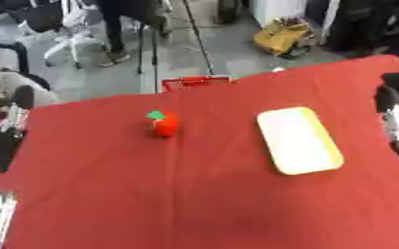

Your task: Pick up objects on the table and place them in the box.

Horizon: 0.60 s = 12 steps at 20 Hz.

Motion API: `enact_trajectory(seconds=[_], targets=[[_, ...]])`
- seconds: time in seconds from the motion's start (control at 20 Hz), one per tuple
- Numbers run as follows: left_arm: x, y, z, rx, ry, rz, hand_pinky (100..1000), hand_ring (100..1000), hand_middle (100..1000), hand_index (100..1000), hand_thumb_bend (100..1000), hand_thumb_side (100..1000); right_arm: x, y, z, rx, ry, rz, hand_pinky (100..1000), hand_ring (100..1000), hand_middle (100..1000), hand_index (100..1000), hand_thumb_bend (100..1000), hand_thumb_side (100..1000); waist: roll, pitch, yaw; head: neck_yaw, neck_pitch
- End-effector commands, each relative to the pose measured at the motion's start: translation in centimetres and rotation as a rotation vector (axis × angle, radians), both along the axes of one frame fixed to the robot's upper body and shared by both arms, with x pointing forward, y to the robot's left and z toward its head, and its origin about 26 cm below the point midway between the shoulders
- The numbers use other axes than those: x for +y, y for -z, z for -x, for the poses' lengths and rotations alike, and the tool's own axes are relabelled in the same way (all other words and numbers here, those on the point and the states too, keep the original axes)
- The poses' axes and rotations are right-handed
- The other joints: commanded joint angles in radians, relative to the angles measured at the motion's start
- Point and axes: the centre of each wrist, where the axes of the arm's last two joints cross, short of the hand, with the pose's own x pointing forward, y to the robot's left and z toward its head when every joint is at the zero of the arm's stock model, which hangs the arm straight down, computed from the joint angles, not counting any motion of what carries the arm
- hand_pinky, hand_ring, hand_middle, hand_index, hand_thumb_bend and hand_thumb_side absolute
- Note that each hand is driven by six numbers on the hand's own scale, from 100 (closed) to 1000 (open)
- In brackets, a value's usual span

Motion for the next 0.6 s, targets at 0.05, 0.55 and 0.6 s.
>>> enact_trajectory(seconds=[0.05, 0.55, 0.6], targets=[[0.2, -1.1, -0.1, -0.021, 0.005, -0.040, 632, 652, 744, 752, 815, 705, -0.3, -1.0, 0.3, -0.036, 0.000, 0.021, 623, 630, 610, 762, 330, 667, 0.007, -0.015, -0.001, 0.001, -0.011], [0.4, -2.1, -1.5, 0.064, 0.028, -0.135, 627, 645, 736, 762, 833, 665, -0.2, -0.9, 0.3, -0.030, -0.007, 0.027, 623, 630, 609, 761, 331, 669, 0.007, -0.018, -0.004, -0.008, -0.013], [0.4, -2.2, -1.7, 0.077, 0.030, -0.147, 627, 645, 736, 762, 833, 665, -0.2, -0.9, 0.3, -0.030, -0.008, 0.027, 623, 630, 609, 761, 331, 669, 0.007, -0.018, -0.004, -0.008, -0.013]])
